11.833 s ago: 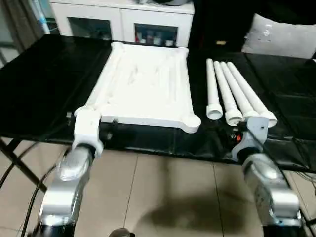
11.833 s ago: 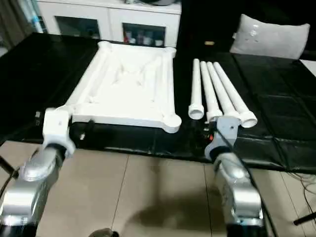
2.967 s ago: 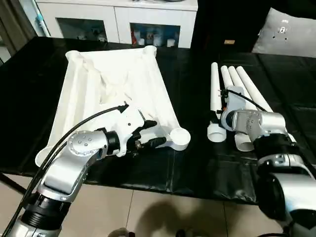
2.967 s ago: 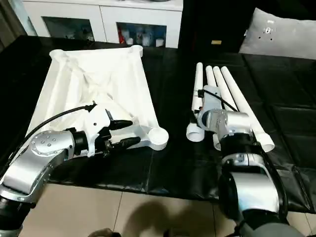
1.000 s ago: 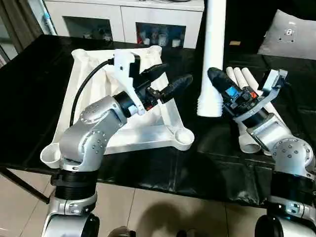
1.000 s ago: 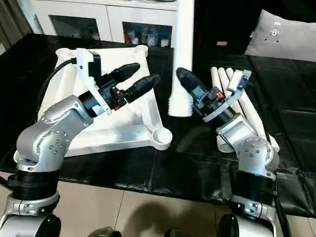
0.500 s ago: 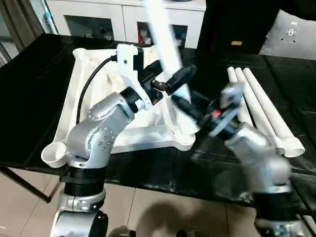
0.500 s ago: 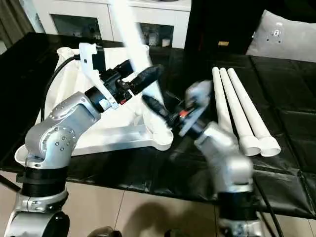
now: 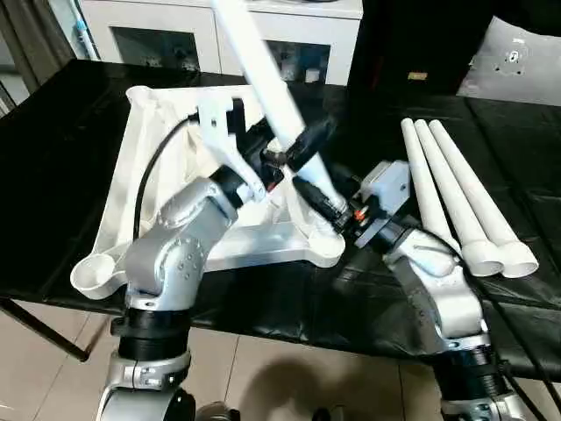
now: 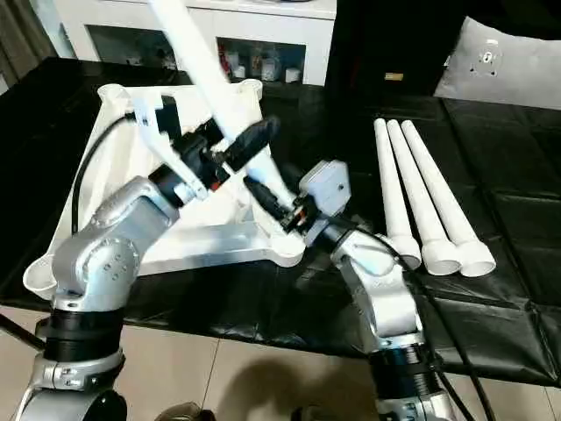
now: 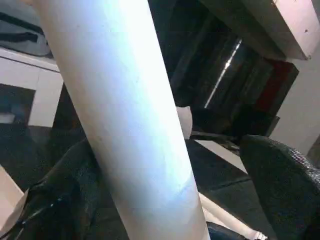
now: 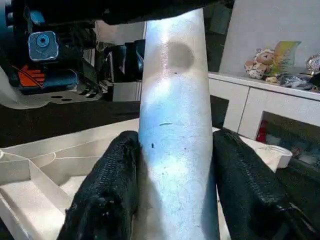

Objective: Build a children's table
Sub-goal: Pick table leg

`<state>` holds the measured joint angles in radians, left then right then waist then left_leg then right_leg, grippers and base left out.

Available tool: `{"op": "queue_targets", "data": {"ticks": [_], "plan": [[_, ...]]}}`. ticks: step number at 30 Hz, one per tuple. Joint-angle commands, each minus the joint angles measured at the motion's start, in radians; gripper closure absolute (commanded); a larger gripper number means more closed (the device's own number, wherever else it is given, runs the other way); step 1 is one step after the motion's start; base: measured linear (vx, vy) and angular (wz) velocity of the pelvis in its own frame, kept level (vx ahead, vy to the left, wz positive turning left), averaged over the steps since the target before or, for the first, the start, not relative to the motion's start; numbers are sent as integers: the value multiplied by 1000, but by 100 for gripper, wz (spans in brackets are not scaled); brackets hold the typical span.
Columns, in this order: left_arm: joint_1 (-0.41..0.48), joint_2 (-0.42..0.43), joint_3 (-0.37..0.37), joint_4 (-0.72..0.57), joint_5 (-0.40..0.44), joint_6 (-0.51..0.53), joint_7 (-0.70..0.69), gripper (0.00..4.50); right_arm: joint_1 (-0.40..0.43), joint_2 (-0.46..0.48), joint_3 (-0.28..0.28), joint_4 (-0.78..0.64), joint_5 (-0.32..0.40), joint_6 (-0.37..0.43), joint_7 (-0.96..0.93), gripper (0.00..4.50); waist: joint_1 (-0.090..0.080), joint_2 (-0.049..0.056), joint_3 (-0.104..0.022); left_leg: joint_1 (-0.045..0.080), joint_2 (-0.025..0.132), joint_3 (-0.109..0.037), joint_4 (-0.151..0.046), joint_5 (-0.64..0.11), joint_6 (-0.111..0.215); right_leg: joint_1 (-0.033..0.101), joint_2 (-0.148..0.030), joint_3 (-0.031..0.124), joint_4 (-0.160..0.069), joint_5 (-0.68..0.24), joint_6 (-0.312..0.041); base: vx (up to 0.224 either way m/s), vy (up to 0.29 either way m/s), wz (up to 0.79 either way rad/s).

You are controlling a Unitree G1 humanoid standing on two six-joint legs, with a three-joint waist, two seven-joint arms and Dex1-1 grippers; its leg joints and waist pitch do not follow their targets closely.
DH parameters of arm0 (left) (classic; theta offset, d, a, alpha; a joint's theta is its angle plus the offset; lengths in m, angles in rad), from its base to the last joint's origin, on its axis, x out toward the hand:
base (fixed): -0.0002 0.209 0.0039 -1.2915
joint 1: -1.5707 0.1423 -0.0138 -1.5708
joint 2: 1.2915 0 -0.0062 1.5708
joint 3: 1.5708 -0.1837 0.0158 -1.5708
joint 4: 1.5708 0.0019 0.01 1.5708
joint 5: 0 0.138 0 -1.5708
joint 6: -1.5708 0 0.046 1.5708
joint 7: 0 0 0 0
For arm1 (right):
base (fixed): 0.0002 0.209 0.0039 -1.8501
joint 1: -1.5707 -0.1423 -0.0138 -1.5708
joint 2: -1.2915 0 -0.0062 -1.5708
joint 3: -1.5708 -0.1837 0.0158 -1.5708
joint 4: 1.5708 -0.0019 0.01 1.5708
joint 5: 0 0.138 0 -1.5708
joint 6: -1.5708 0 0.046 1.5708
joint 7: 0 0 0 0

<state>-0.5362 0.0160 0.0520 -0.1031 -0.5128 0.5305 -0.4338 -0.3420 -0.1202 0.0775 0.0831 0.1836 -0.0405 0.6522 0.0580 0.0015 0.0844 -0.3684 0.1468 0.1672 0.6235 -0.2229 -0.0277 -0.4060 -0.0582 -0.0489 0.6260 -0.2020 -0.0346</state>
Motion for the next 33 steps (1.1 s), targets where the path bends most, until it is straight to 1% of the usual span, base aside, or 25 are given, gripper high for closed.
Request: {"op": "queue_targets", "data": {"ticks": [1, 5, 6, 8, 11, 13, 19, 21, 24, 25, 27, 33], "plan": [[-4, 2, -10, 3, 7, -12, -5, 38, -7, 1, -2, -1, -1, -20, -4, 264, 0, -10, -75, 0, 74, -25, -69, -3, 119, 64, -89, 54, -66, -62, -226, 0, 0, 0], [2, 11, -25, 9, 25, -34, -9, 38, -9, 4, 0, 4, 3, -30, -5, 264, -1, -10, -75, 0, 74, -25, -68, 0, 125, 64, -88, 54, -66, -52, -228, 0, 0, 0], [3, 12, -28, 12, 31, -43, -10, 45, -9, 3, 2, 6, 5, -35, -7, 264, -2, -10, -76, 0, 74, -25, -68, 0, 125, 64, -88, 54, -66, -51, -228, 0, 0, 0], [3, 14, -30, 15, 36, -49, -11, 77, -10, 2, 3, 8, 8, -38, -7, 264, -2, -9, -75, 0, 74, -25, -69, -3, 123, 64, -89, 54, -66, -53, -229, 0, 0, 0], [2, 18, -36, 20, 44, -54, -14, 91, -10, 2, 3, 11, 9, -42, -6, 264, -2, -9, -76, 0, 74, -25, -68, -3, 120, 65, -89, 54, -65, -52, -228, 0, 0, 0], [2, 20, -37, 22, 44, -57, -14, 121, -11, 3, 2, 12, 10, -44, -6, 264, -1, -9, -77, 0, 74, -25, -68, 4, 122, 66, -89, 54, -63, -40, -230, 0, 0, 0], [7, 32, -50, 33, 64, -76, -18, 174, -14, 2, 2, 12, 13, -46, -6, 264, -2, -8, -76, 0, 74, -25, -68, -1, 122, 66, -89, 54, -64, -41, -234, 0, 0, 0], [9, 30, -48, 33, 60, -75, -18, 181, -15, 2, 2, 12, 15, -48, -6, 264, -2, -8, -77, 0, 75, -25, -68, -1, 120, 66, -89, 54, -63, -39, -235, 0, 0, 0], [11, 28, -46, 28, 51, -74, -18, 210, -17, 2, 3, 13, 16, -50, -5, 264, -1, -9, -78, 0, 75, -25, -68, 4, 121, 66, -89, 54, -62, -30, -238, 0, 0, 0], [11, 27, -47, 25, 47, -74, -19, 210, -18, 2, 3, 15, 16, -50, -5, 264, -1, -8, -79, 0, 74, -25, -67, 6, 121, 67, -90, 54, -61, -26, -241, 0, 0, 0], [10, 23, -44, 27, 41, -75, -21, 225, -20, 2, 3, 18, 16, -52, -6, 264, 0, -9, -80, 1, 73, -24, -66, 7, 122, 67, -89, 54, -61, -24, -243, 0, 0, 0], [5, 13, -31, 27, 21, -70, -20, 243, -25, 2, 4, 21, 15, -54, -6, 264, 0, -9, -80, 0, 74, -24, -65, 13, 125, 68, -89, 54, -60, -18, -244, 0, 0, 0]]}}
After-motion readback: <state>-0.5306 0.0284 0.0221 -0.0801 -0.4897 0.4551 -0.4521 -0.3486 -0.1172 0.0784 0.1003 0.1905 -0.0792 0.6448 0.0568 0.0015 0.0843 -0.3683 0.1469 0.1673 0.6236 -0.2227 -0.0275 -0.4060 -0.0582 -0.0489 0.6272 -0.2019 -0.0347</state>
